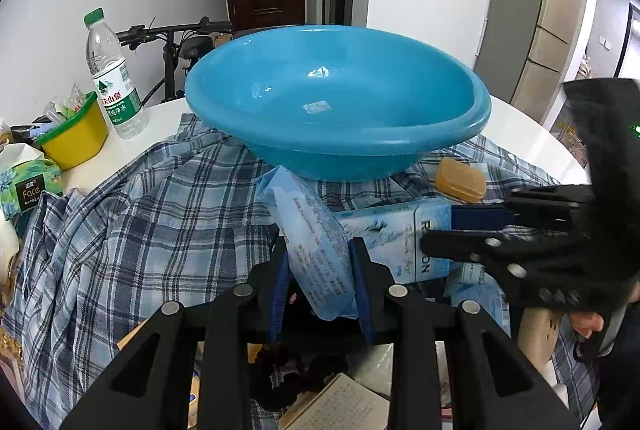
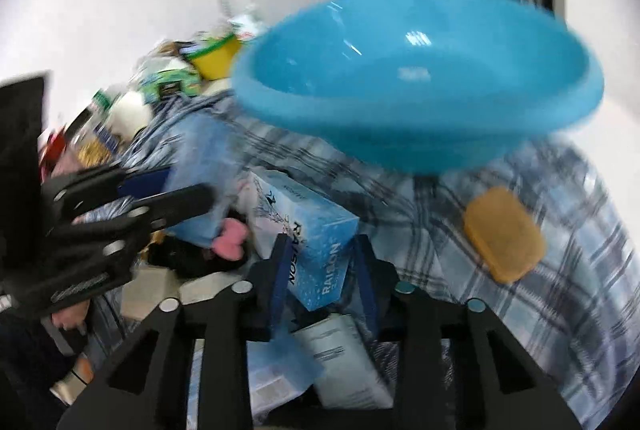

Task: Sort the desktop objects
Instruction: 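Lift the plastic bag with the left gripper while the right gripper lifts the RAISON pack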

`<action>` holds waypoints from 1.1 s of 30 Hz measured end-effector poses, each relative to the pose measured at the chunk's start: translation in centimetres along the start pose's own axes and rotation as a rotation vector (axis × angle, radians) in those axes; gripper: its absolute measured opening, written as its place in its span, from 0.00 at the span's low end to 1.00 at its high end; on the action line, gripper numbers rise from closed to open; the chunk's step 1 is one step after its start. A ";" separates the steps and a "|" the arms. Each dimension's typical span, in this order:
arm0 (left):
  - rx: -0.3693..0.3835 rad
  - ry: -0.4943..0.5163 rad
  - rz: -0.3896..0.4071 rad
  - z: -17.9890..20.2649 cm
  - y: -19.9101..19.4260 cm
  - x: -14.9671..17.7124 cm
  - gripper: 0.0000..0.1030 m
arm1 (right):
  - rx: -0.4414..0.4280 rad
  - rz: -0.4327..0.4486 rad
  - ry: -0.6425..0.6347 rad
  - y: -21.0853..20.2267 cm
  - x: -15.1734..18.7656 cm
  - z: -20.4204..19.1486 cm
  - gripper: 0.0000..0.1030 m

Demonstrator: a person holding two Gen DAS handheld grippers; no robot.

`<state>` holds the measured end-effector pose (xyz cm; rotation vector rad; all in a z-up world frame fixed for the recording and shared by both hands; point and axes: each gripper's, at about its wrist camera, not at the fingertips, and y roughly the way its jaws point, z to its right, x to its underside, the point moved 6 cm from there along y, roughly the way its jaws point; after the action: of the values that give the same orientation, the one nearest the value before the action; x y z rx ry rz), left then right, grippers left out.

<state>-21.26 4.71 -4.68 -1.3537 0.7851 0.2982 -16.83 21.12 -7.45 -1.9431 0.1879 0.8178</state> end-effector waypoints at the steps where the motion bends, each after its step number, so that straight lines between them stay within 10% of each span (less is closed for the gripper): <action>1: -0.001 0.000 0.000 0.0 0.0 0.0 0.30 | 0.002 0.020 -0.047 -0.6 -0.1 -0.8 0.26; 7: -0.004 0.002 -0.001 0.0 0.1 0.0 0.30 | -0.034 0.038 -0.252 -1.5 0.6 -5.1 0.26; 18: -0.003 0.005 0.000 0.1 0.0 0.1 0.30 | 0.109 -0.025 -0.223 2.3 1.4 -3.1 0.26; 33: -0.058 -0.036 0.096 0.0 -2.2 -0.3 0.30 | 0.204 0.199 -0.254 -3.6 0.1 -5.5 0.21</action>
<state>-20.15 4.30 -2.81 -1.3637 0.8179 0.4221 -12.55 18.38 -3.27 -1.6307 0.3032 1.1231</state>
